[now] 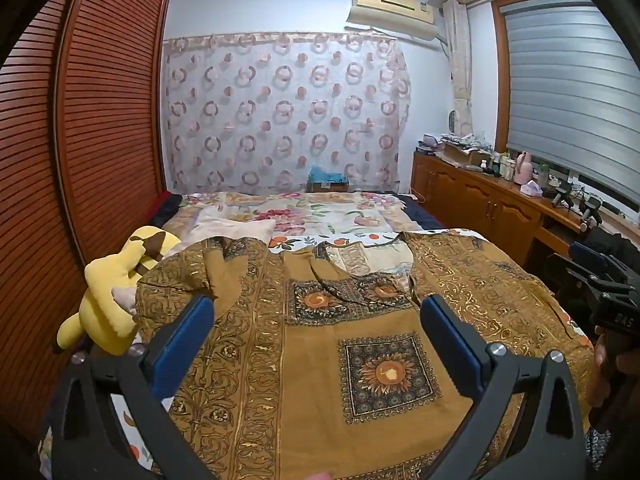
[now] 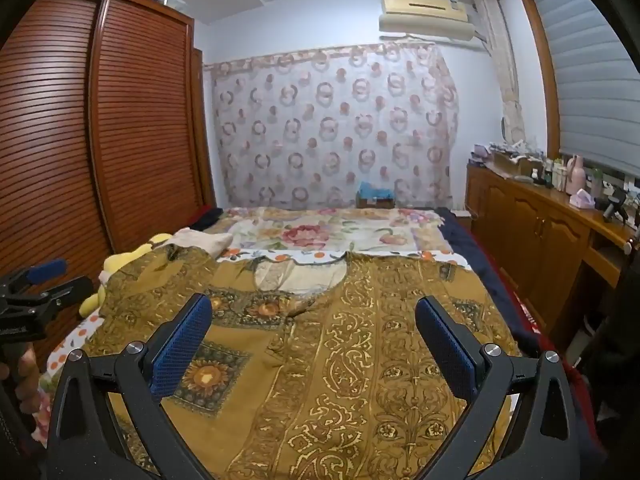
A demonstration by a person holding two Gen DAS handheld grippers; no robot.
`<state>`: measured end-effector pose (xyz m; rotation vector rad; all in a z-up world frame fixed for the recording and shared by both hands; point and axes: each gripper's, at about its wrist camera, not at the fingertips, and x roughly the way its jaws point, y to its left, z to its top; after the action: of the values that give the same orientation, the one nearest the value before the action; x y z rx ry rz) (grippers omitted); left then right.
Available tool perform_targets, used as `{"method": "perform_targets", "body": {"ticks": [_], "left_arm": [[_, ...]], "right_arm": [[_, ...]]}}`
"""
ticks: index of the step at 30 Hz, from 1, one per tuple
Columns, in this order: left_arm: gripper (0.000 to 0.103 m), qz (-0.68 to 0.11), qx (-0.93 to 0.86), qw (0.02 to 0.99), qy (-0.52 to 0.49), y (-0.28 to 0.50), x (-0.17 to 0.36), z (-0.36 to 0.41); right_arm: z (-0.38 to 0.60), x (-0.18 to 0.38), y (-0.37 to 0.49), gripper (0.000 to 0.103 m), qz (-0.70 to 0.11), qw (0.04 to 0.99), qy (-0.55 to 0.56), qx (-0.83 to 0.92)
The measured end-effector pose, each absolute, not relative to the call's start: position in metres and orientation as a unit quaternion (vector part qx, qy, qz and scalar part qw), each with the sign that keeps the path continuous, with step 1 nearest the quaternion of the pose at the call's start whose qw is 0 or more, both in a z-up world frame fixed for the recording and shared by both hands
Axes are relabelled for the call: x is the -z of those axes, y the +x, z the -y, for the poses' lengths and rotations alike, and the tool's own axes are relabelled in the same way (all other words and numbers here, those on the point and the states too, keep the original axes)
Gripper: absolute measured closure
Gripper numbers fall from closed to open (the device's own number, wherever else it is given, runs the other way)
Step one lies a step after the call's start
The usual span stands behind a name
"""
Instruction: Fold small clothes
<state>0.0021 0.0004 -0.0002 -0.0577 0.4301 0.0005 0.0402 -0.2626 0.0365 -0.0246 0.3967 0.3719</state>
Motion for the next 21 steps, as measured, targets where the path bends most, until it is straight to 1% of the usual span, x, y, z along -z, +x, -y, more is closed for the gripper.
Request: {"method": "perform_targets", "body": {"ticks": [21], "left_arm": [[0.000,-0.210,-0.003,0.977,-0.024,-0.004,-0.005,-0.008]], "right_arm": [[0.258,-0.040,0.035,0.000,-0.197,0.963,-0.010,-0.183]]}}
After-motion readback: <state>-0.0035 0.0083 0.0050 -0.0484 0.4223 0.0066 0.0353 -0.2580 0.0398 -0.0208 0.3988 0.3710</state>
